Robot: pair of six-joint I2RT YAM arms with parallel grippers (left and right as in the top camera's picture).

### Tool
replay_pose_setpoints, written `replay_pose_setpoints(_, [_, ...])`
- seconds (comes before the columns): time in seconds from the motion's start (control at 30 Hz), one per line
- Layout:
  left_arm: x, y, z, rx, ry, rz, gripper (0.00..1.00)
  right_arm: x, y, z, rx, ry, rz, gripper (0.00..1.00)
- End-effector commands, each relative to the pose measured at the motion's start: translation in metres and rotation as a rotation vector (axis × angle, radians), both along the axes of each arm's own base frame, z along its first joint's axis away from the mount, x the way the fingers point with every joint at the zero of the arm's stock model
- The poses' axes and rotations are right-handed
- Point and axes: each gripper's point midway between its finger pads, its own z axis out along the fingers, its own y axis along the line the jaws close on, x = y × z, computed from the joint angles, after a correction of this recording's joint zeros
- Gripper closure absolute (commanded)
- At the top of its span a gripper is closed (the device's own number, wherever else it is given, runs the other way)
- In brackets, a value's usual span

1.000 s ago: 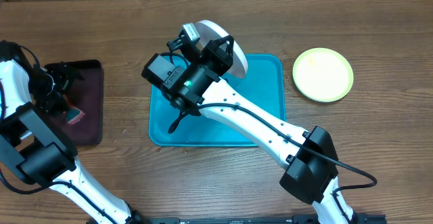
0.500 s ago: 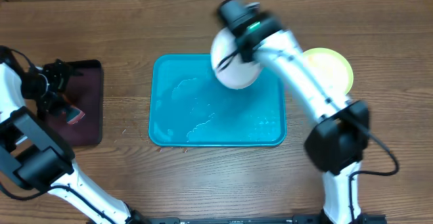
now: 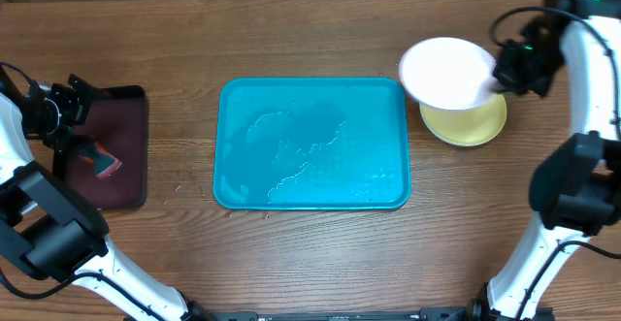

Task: Clean dirty plates on tray and stack at the side
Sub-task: 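Stack the white plate onto the yellow plate and release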

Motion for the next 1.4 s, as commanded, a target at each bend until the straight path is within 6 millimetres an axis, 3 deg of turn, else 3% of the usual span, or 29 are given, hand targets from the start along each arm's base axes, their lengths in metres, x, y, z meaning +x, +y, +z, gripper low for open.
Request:
replay_pose_setpoints(0.0, [0.004, 0.002, 0.016, 0.027, -0.035, -0.004, 0.00, -0.016, -0.023, -0.010, 0.010, 0.042, -0.066, 0.96])
replay_pose_setpoints(0.2, [0.000, 0.008, 0.012, 0.063, -0.007, 0.004, 0.00, -0.036, -0.055, -0.045, 0.024, 0.092, -0.140, 0.96])
replay_pose_setpoints(0.33, [0.000, 0.008, 0.012, 0.063, -0.007, 0.004, 0.00, -0.036, -0.052, -0.060, 0.029, 0.079, -0.095, 0.96])
replay_pose_setpoints(0.5, [0.000, 0.008, 0.012, 0.063, -0.007, 0.004, 0.00, -0.026, -0.041, -0.063, 0.019, 0.056, -0.060, 0.94])
replay_pose_setpoints(0.7, [0.000, 0.008, 0.012, 0.063, -0.007, 0.004, 0.00, -0.025, -0.037, -0.063, 0.016, 0.059, -0.056, 0.48])
replay_pose_setpoints(0.83, [0.000, 0.008, 0.012, 0.063, -0.007, 0.004, 0.00, -0.032, -0.034, -0.058, 0.022, 0.077, -0.056, 0.43])
replay_pose_setpoints(1.0, [0.000, 0.008, 0.012, 0.063, -0.007, 0.004, 0.00, -0.037, -0.032, -0.020, -0.001, 0.006, -0.056, 0.43])
replay_pose_setpoints(1.1, [0.000, 0.008, 0.012, 0.062, -0.007, 0.004, 0.00, -0.045, -0.022, 0.023, 0.010, -0.081, -0.054, 0.42])
replay_pose_setpoints(1.23, [0.000, 0.008, 0.012, 0.062, -0.007, 0.004, 0.00, -0.069, -0.010, 0.080, -0.013, -0.187, -0.048, 0.41])
replay_pose_setpoints(1.37, [0.000, 0.008, 0.012, 0.063, -0.007, 0.004, 0.00, -0.100, 0.010, 0.127, -0.048, -0.298, -0.021, 0.31])
